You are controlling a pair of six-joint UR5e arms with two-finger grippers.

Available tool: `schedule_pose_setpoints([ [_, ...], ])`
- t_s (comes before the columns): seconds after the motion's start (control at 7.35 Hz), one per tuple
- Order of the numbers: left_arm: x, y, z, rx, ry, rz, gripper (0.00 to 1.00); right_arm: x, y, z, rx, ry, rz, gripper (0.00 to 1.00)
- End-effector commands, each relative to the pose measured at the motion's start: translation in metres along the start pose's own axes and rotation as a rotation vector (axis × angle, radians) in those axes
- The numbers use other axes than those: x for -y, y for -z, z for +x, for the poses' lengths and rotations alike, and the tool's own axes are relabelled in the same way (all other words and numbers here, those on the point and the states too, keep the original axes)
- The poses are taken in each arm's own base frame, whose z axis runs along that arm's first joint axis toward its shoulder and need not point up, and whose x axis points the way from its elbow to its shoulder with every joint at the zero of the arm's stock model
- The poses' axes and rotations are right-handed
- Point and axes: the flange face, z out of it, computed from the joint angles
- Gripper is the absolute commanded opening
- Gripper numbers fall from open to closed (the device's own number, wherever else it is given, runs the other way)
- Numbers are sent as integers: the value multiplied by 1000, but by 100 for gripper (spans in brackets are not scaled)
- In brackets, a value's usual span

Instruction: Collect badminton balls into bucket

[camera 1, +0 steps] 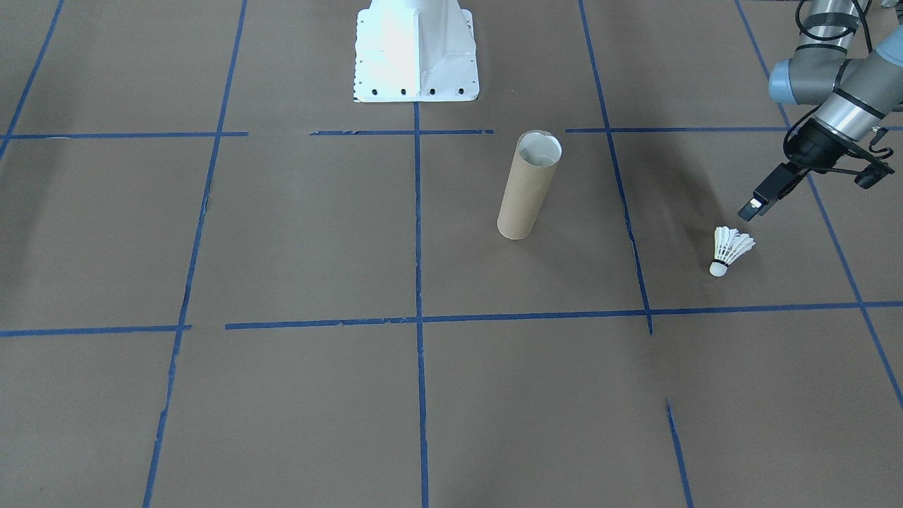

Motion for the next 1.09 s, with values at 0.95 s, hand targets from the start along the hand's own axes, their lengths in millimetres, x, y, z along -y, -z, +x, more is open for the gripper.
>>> schedule_pose_setpoints([
  [0.95, -8, -49, -2, 8, 42, 53, 65, 0, 0, 0, 0, -2, 0, 100],
])
